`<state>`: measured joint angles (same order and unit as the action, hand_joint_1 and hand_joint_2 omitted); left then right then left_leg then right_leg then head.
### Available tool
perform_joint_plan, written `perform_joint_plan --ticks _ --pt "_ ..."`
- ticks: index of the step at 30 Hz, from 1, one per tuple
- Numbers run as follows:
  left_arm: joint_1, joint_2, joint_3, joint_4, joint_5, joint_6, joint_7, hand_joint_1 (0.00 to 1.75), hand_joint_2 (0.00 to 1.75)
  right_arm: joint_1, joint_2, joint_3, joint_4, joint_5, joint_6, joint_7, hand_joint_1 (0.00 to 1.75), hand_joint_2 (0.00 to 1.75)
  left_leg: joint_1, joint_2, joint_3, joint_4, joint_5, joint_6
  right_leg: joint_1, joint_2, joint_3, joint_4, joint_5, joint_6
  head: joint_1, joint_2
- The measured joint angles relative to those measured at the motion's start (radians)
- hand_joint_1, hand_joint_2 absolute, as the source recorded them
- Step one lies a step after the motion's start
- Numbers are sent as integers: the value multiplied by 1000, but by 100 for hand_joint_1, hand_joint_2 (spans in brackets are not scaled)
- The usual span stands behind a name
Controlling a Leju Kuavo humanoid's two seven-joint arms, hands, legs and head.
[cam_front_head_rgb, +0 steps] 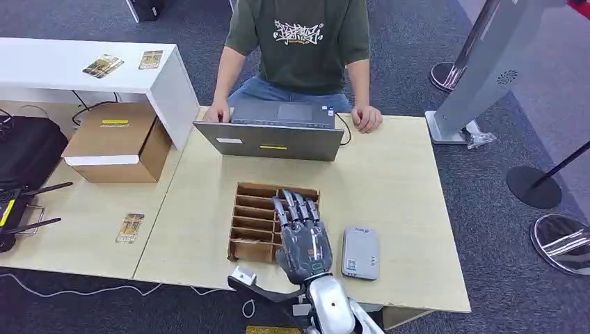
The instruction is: Pass the card to the sensor for recognition and then transmit it.
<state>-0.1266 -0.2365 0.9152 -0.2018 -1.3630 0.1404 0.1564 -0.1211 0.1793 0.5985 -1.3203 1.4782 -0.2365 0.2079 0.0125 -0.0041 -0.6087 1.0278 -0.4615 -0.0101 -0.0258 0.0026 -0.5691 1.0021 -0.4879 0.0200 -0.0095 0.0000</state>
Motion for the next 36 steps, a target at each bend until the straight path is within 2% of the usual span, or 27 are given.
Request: perform_joint_plan --ticks 18,36 --pt "0 0 -1 0 9 0 6 0 0 4 0 -2 -12 -23 64 15 0 175 0 0 0 0 0 0 0 0 0 0 0 0 0 0" --pt "0 -1 0 0 35 10 17 0 0 8 2 -16 2 -36 87 23 0 175 0 0 0 0 0 0 0 0 0 0 0 0 0 0"
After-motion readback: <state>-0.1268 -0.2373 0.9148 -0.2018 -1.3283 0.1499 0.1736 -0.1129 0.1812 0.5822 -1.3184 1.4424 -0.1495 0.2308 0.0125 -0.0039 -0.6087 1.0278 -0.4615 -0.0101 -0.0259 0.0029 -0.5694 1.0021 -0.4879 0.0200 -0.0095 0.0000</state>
